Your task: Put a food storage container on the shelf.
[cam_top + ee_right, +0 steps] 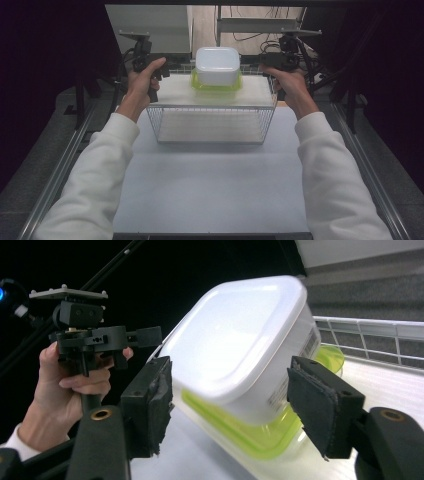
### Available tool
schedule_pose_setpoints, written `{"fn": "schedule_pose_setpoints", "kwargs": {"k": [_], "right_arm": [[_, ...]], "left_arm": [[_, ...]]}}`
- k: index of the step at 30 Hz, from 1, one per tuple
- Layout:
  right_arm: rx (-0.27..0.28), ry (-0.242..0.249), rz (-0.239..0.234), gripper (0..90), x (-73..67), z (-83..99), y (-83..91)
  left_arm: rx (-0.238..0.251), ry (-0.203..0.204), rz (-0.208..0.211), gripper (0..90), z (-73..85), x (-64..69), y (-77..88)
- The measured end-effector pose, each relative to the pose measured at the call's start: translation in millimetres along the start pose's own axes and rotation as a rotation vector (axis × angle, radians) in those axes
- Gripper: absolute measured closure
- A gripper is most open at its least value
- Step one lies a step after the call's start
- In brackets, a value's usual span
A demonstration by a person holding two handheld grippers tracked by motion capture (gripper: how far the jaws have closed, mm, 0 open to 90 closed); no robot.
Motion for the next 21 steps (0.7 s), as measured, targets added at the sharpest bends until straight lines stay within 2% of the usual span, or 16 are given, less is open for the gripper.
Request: {"fn": "schedule_pose_setpoints", "kwargs": {"k": [3,5,6,7,8,9,12,13,14,15,16,17,18,20,21], "right_arm": [[0.002,0.029,0.004,33.0,-2.8,5.4,7.0],[0.004,0.068,0.012,32.0,-6.5,16.1,18.1],[0.003,0.078,0.012,31.7,-7.4,20.5,21.7],[0.003,0.078,0.012,31.7,-7.4,20.5,21.7],[-0.002,0.087,0.008,31.3,-8.3,25.7,24.9],[-0.001,0.107,0.007,30.9,-9.1,37.3,31.6],[0.01,0.127,-0.007,30.6,-7.4,56.9,40.4],[0.01,0.131,-0.008,30.7,-6.3,64.2,42.8],[0.009,0.136,-0.009,30.6,-5.1,71.9,44.9],[0.009,0.136,-0.009,30.6,-5.1,71.9,44.9],[0.005,0.144,-0.009,30.6,-2.0,87.9,49.0],[0.005,0.144,-0.009,30.6,-2.0,87.9,49.0],[-0.001,0.156,-0.01,30.4,2.2,103.8,52.1],[-0.004,0.164,-0.011,30.5,6.7,119.0,55.1],[-0.004,0.164,-0.011,30.5,6.7,119.0,55.1]], "left_arm": [[0.004,-0.028,0.001,30.9,6.6,4.1,8.2],[0.012,-0.05,0.001,29.7,14.4,9.4,17.1],[0.011,-0.082,-0.003,29.2,24.9,15.7,26.5],[0.011,-0.082,-0.003,29.0,24.9,15.7,26.5],[0.01,-0.099,-0.008,29.0,31.0,18.9,31.0],[0.008,-0.121,-0.008,28.4,44.8,24.6,39.4],[0.005,-0.134,0.006,27.5,68.0,30.3,49.6],[0.005,-0.134,0.006,27.1,68.0,30.3,49.6],[0.0,-0.145,0.001,27.0,84.6,31.4,54.4],[0.0,-0.145,0.001,26.9,84.6,31.4,54.4],[-0.004,-0.145,-0.001,26.8,93.4,31.7,55.8],[-0.012,-0.147,-0.003,26.8,102.8,31.1,56.9],[-0.019,-0.145,-0.005,26.7,112.5,30.6,57.4],[-0.035,-0.148,-0.003,26.4,131.1,29.3,58.5],[-0.043,-0.151,-0.013,26.4,139.6,28.1,59.2]]}}
Point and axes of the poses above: each handheld gripper's, and its own axes: y roughly backward along the jaws, z roughly out of its underside, x roughly to its right, the point moved 5 cm from there along -y, roughly forward along the jaws, and after that the axes turned 8 degrees about -y, right-handed, at the moved point
